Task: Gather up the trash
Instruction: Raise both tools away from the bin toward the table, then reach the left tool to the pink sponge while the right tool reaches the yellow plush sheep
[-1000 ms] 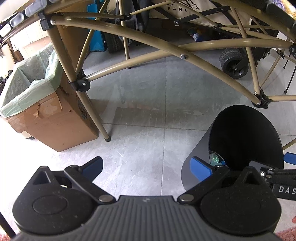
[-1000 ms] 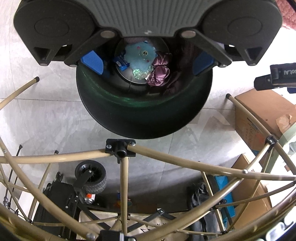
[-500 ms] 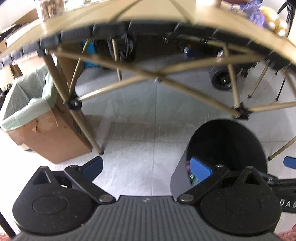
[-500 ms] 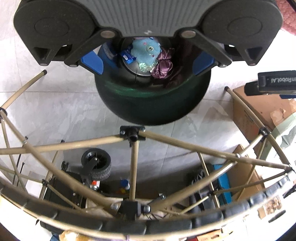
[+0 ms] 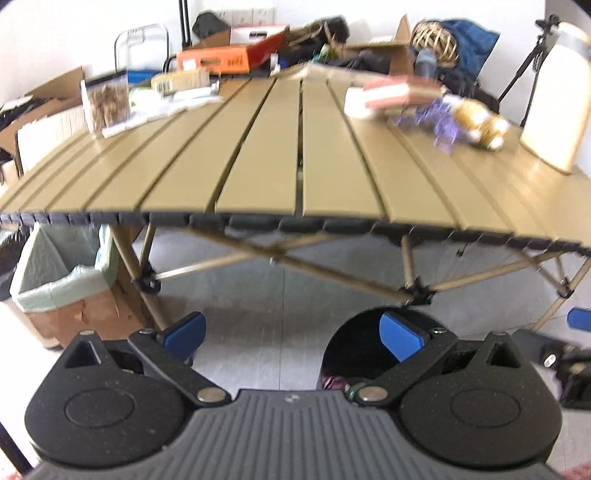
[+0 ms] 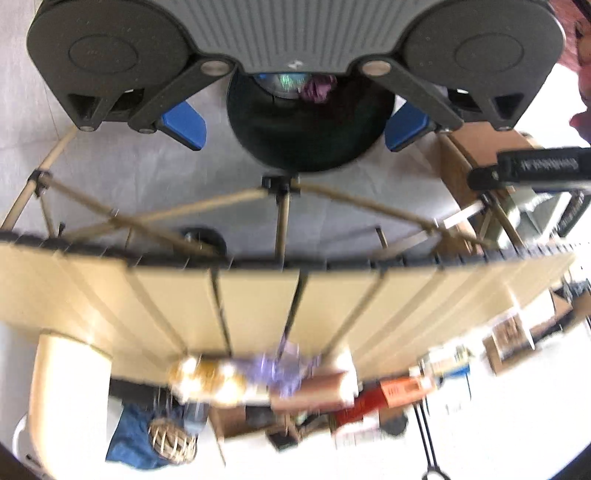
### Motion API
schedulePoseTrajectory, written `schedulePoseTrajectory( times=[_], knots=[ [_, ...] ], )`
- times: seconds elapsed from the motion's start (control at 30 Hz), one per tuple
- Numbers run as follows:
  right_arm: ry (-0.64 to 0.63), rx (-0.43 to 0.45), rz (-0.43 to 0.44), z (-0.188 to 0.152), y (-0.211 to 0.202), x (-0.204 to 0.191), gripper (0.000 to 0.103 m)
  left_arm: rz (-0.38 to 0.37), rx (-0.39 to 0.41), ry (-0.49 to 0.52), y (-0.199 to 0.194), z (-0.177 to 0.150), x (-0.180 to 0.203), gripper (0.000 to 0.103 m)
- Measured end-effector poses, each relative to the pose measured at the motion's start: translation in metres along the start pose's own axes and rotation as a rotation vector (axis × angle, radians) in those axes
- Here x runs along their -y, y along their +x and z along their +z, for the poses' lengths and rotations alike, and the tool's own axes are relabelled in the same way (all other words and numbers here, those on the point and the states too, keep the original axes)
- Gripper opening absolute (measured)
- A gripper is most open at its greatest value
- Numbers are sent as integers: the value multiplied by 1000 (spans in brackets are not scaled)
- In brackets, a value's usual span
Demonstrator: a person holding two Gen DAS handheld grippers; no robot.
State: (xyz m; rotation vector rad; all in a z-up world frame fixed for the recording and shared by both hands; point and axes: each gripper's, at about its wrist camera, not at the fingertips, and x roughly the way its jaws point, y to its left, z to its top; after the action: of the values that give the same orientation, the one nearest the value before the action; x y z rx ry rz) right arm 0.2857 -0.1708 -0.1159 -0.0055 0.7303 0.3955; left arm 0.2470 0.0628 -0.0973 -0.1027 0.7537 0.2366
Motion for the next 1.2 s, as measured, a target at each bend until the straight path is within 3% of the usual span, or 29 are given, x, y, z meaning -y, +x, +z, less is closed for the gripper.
schedulePoseTrajectory(
  times=[0.2, 0.53, 0.9, 1.2],
  knots=[
    [32, 146, 6, 30, -36, 19, 103, -25, 98, 5, -23, 24, 7, 103],
    [96, 288, 2, 78, -45, 45, 103, -85, 200, -50, -26, 73, 26, 103],
    [165, 351, 30, 122, -10, 58, 103, -157, 283, -92, 6, 133, 42, 103],
    [195, 376, -38, 158, 23, 75, 103, -205, 298, -45, 53, 167, 59, 103]
  ],
)
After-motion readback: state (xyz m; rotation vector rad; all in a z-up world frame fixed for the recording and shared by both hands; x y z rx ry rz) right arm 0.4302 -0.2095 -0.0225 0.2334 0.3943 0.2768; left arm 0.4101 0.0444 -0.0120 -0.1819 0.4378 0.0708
